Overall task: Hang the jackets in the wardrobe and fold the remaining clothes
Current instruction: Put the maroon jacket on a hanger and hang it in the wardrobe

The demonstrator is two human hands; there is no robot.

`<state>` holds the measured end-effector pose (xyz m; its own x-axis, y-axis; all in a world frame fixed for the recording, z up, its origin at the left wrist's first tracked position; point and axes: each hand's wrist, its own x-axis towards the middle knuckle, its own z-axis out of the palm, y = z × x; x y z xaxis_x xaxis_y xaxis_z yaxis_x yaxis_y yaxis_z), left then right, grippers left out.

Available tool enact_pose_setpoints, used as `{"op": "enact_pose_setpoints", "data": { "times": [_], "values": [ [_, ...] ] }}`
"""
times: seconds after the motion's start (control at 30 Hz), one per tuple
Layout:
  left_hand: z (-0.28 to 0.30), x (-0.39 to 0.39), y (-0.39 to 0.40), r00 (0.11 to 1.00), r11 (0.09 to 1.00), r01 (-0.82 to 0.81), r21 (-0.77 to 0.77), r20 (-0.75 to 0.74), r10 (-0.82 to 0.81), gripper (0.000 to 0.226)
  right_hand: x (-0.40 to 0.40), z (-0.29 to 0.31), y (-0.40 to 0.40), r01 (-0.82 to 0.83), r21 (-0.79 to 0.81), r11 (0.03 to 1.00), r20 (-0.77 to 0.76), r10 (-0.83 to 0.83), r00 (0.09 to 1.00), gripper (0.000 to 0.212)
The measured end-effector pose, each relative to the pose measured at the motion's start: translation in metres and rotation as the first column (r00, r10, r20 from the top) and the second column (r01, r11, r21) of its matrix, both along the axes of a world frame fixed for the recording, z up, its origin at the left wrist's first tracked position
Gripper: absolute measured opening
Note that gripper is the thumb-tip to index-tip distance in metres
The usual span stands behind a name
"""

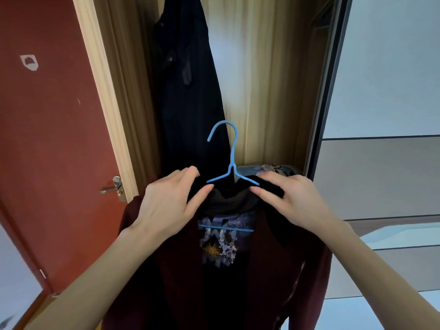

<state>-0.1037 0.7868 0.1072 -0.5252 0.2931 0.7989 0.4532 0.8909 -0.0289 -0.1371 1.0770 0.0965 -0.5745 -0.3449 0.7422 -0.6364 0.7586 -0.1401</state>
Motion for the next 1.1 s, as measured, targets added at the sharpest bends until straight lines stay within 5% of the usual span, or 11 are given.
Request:
{"op": "enact_pose_setpoints", "data": {
  "times": [0.1, 0.2, 0.33, 0.47, 0.6, 0.67, 0.77, 0.97, 1.1],
  "values": [
    [-0.007, 0.003, -0.022, 0.998, 0.998, 0.05, 0.033, 0.042, -0.051, 0.043, 0.007, -0.001, 0.005, -0.085, -0.155, 0.984, 0.078, 0.098, 0.992, 0.048],
    [-0.017, 0.001, -0.048, 0.978, 0.928, 0.037, 0.37, 0.177, -0.109, 0.031, 0.012, -0.009, 0.011, -0.08, -0.209, 0.975, 0.076, 0.097, 0.992, 0.037],
    [-0.043, 0.001, -0.039, 0.918, 0.878, -0.123, 0.462, 0.389, -0.076, 0.03, 0.026, -0.024, 0.004, 0.056, -0.155, 0.986, -0.001, -0.057, 0.998, 0.039],
    [-0.066, -0.004, -0.026, 0.833, 0.698, -0.3, 0.651, 0.535, -0.141, 0.036, 0.053, -0.047, -0.012, 0.287, -0.058, 0.956, -0.069, -0.29, 0.954, 0.026],
    [-0.092, -0.007, -0.024, 0.793, 0.75, -0.221, 0.623, 0.563, -0.234, 0.022, 0.07, -0.076, -0.018, 0.404, -0.121, 0.907, 0.052, -0.4, 0.915, 0.021],
    [-0.104, -0.005, -0.023, 0.811, 0.747, -0.107, 0.656, 0.492, -0.317, 0.007, 0.073, -0.086, -0.015, 0.402, -0.15, 0.903, 0.061, -0.398, 0.916, 0.025],
    [-0.116, -0.001, -0.02, 0.853, 0.722, -0.002, 0.692, 0.378, -0.359, 0.013, 0.078, -0.094, -0.009, 0.398, -0.202, 0.895, 0.069, -0.392, 0.917, 0.027],
    [-0.133, 0.029, 0.002, 0.967, 0.89, -0.144, 0.434, 0.255, 0.032, 0.028, 0.089, -0.106, -0.014, 0.419, -0.202, 0.885, -0.099, -0.445, 0.89, 0.029],
    [-0.134, 0.029, 0.012, 0.98, 0.963, -0.092, 0.255, 0.193, 0.043, 0.03, 0.092, -0.109, -0.015, 0.403, -0.21, 0.891, -0.15, -0.437, 0.887, 0.028]
  ]
}}
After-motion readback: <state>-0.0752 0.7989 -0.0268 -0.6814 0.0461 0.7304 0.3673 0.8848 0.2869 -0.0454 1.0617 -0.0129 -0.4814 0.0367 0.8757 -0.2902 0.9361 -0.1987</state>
